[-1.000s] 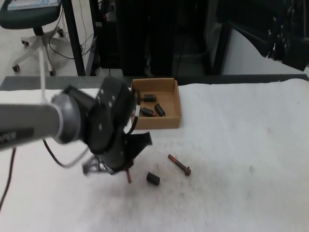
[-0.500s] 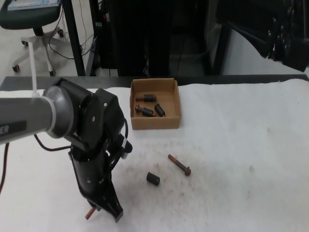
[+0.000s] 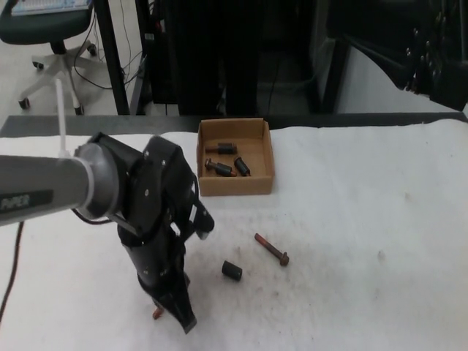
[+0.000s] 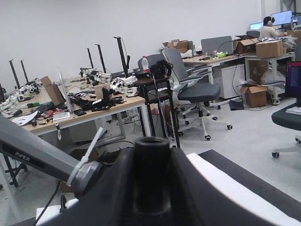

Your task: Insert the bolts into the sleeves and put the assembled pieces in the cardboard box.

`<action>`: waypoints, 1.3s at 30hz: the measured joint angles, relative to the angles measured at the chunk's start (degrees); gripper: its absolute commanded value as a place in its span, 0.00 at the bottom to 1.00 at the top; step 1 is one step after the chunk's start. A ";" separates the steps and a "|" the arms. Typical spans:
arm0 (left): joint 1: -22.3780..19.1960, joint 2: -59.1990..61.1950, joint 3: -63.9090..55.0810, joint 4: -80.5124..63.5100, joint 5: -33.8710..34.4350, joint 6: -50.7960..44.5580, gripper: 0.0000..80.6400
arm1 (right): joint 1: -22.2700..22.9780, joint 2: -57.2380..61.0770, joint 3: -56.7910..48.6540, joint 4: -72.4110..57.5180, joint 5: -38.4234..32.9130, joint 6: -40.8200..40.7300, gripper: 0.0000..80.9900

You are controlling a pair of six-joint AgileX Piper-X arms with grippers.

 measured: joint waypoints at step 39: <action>0.00 1.69 -3.82 0.73 0.25 -6.12 0.42 | 0.00 0.00 0.00 1.86 -0.47 0.00 0.01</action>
